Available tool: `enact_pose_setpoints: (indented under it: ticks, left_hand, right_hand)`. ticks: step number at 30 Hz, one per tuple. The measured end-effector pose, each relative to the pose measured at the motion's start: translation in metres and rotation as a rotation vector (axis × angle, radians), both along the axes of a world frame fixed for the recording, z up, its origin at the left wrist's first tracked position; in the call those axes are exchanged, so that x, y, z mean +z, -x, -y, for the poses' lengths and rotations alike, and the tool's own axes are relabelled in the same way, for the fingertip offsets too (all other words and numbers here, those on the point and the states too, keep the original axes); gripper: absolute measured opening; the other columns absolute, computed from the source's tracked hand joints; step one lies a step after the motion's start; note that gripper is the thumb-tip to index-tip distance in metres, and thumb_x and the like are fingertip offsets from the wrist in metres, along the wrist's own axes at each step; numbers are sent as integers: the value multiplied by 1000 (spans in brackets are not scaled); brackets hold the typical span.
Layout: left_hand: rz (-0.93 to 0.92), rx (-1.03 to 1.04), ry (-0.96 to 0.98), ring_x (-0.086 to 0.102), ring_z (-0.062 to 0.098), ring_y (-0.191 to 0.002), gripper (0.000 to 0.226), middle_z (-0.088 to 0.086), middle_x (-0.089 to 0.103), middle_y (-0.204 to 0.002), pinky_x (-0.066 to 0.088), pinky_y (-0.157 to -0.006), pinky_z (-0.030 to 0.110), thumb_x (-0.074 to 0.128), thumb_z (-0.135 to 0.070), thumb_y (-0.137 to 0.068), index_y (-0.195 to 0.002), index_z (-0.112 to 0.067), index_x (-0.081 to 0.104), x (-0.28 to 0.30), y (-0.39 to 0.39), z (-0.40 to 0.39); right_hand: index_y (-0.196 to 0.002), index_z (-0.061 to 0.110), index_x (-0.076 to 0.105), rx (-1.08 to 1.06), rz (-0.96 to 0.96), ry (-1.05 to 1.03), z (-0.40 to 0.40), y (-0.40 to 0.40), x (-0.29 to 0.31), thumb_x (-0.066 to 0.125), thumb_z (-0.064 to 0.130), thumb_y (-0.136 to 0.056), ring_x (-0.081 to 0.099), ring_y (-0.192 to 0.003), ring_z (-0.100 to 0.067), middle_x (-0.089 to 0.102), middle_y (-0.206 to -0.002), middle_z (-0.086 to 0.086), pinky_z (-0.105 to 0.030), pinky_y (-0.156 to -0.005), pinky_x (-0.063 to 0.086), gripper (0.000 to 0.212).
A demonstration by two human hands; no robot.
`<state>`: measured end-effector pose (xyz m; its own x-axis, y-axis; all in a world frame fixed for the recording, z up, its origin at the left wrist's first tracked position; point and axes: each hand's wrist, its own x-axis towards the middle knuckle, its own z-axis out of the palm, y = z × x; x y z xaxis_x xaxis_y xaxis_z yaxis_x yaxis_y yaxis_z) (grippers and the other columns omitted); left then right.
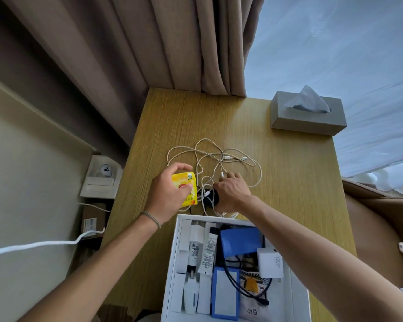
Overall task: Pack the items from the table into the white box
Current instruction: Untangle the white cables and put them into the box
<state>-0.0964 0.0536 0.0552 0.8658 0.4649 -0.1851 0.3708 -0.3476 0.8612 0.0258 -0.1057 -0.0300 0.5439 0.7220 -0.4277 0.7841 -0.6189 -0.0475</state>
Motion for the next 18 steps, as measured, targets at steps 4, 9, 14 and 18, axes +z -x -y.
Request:
enact_pose_setpoints:
  ticks: [4,9,14,18]
  left_hand:
    - [-26,2,49,66,5,-76,31,-12,69,-92,58,-61,27,70,-4,-83,-98,-31,68,4,23,8]
    - [-42,-62,66,65,1,-80,28,-12,70,-96,54,-60,16,71,-6,-83,-97,-30,68,6,48,30]
    - [-144,-207,-22,68,7,-69,26,-18,68,-95,60,-57,26,68,-13,-85,-95,-36,66,-4,69,56]
    - [-224,-366,-208,61,-1,-69,22,-13,66,-99,52,-58,15,66,-21,-87,-99,-39,64,-17,83,72]
  right_hand:
    - [-97,22,66,9,31,-29,7,-2,10,62,59,-70,49,-99,-23,62,-94,1,-38,-84,37,45]
    - [-96,23,69,31,50,-50,17,-5,32,56,63,-69,55,-105,-25,70,-93,2,-48,-104,34,50]
    - [-98,21,69,20,57,-118,29,-3,62,55,65,-69,59,-101,-25,69,-91,2,-53,-114,29,55]
    - [-106,23,63,-68,9,-199,38,0,84,64,55,-64,58,-80,-21,62,-90,3,-34,-73,47,52]
